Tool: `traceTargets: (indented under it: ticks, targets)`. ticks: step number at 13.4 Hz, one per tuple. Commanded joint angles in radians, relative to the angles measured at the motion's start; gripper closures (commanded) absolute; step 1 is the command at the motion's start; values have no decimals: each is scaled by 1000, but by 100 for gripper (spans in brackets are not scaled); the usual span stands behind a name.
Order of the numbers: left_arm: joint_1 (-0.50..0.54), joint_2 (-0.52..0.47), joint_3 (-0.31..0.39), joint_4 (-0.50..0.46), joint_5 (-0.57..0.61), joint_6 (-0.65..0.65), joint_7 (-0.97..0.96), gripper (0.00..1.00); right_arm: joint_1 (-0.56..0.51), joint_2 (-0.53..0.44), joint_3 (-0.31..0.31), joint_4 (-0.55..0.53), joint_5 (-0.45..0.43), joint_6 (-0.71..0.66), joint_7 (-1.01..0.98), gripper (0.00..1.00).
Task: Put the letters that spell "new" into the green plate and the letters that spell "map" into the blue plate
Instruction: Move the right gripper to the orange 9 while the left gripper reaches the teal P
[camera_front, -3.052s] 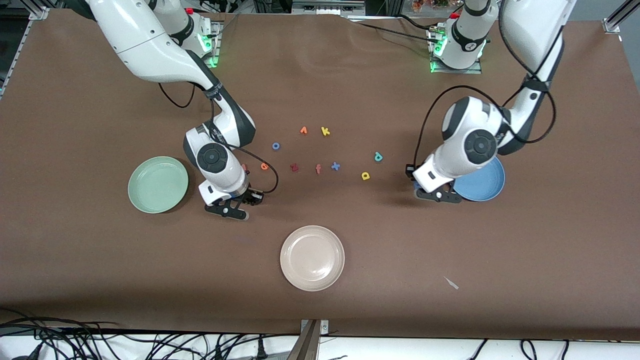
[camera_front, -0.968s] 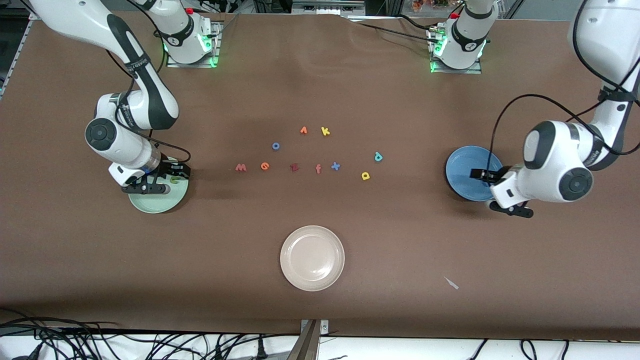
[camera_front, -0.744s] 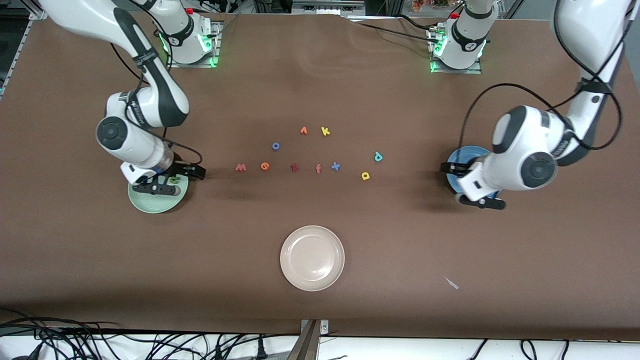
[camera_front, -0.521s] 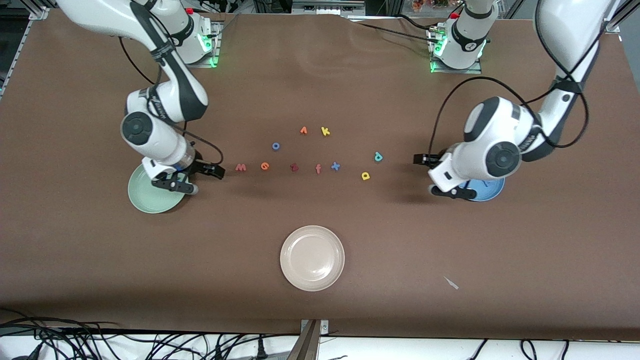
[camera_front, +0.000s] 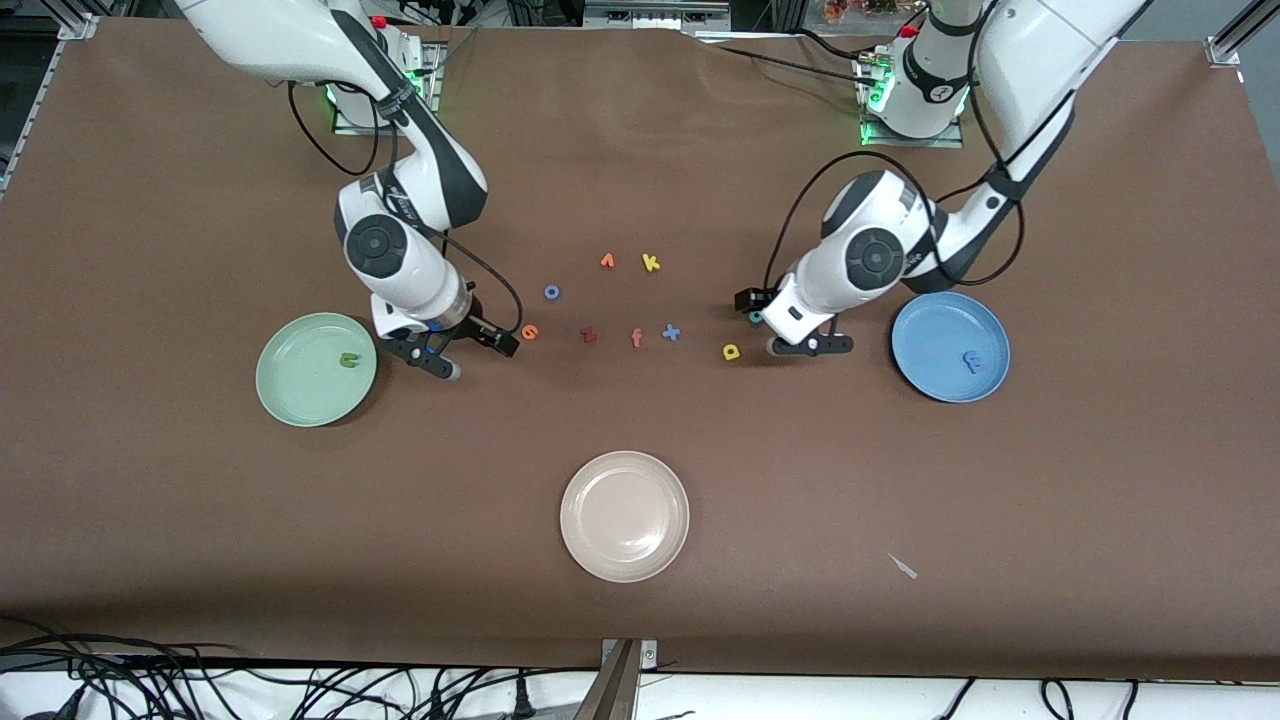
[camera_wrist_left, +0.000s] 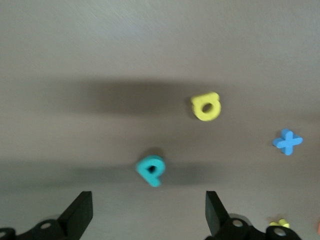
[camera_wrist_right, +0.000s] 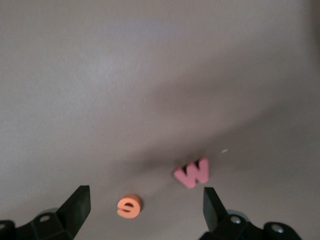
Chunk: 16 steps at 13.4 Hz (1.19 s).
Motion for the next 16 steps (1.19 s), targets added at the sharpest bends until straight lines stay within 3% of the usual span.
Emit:
traceTargets:
  ticks: [1, 5, 8, 11, 12, 14, 16]
  targets:
    - [-30, 8, 8, -9, -4, 25, -42, 23, 50, 35, -7, 20, -42, 10, 96, 0]
    - [-43, 42, 22, -38, 172, 99, -118, 26, 79, 92, -10, 44, -209, 24, 299, 0]
    - [-44, 62, 29, -29, 307, 116, -215, 26, 96, 117, -10, 67, -223, 24, 352, 1]
    - [-49, 78, 31, -20, 333, 116, -243, 29, 114, 141, -10, 93, -225, 24, 389, 1]
    - [-50, 81, 31, -17, 333, 116, -243, 39, 116, 143, -10, 93, -225, 25, 389, 5]
    - [-50, 81, 31, -17, 335, 116, -243, 44, 116, 146, -10, 93, -226, 28, 390, 10]
    - [-50, 81, 29, -17, 335, 116, -243, 52, 119, 147, -10, 92, -231, 30, 389, 26]
